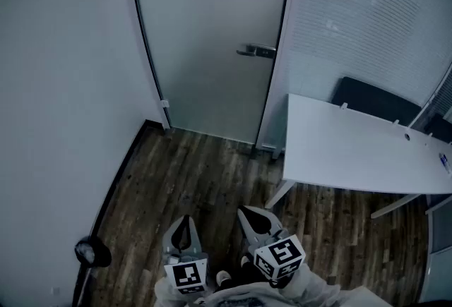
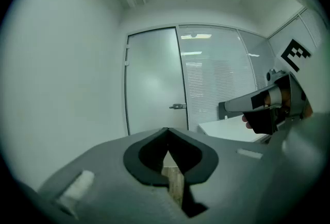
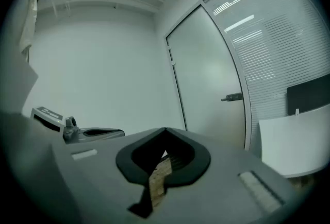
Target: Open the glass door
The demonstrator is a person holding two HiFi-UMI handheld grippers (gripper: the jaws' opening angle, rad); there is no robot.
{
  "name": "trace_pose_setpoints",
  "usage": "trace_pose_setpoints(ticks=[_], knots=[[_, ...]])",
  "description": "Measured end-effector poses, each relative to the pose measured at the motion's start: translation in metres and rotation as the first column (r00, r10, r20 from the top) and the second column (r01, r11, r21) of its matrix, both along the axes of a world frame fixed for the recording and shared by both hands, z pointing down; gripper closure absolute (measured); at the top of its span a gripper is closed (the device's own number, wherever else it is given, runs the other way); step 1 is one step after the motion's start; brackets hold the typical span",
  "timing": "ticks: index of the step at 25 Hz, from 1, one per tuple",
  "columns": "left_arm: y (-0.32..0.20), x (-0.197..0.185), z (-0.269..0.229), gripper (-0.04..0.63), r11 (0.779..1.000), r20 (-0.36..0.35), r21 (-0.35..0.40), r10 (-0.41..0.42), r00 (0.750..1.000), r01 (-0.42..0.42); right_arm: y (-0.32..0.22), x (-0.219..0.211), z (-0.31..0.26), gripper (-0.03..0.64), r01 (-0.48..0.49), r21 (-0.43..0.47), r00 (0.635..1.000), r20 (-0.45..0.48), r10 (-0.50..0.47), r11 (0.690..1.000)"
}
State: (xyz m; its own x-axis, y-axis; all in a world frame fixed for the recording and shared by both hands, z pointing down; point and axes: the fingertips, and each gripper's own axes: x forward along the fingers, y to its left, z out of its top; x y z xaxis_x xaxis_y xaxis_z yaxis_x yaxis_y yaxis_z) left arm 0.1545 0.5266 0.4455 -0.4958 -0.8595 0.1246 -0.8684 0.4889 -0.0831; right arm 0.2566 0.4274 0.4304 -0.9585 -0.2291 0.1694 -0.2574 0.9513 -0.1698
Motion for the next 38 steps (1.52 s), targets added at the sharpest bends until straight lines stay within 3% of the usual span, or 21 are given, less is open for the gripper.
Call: trace_pose_setpoints(ticks=[14, 24, 31, 38], knots=[[-0.053, -0.014, -0.002, 0.592, 1.0, 0.027, -0.021, -0.007, 1.0, 0.008, -0.054, -0.011, -0.008, 0.612, 0.021, -0.031, 0.997, 0.069, -0.018, 0.999], [-0.126, -0.004, -0.01, 0.591, 0.999, 0.053, -0.033, 0.0, 0.999, 0.002, -0.125, -0.001, 0.002, 0.611, 0.028, -0.062, 0.996, 0.081, -0.023, 0.998], [-0.18, -0.054, 0.0, 0.591, 0.999, 0.045, -0.049, -0.008, 0.999, 0.01, -0.181, -0.038, 0.023, 0.612, 0.009, -0.11, 0.997, 0.077, 0.0, 0.994], [-0.211, -0.124, 0.018, 0.591, 0.999, -0.001, -0.05, 0.021, 1.0, -0.021, -0.21, -0.11, 0.033, 0.612, -0.026, -0.102, 0.999, 0.039, 0.03, 0.994]])
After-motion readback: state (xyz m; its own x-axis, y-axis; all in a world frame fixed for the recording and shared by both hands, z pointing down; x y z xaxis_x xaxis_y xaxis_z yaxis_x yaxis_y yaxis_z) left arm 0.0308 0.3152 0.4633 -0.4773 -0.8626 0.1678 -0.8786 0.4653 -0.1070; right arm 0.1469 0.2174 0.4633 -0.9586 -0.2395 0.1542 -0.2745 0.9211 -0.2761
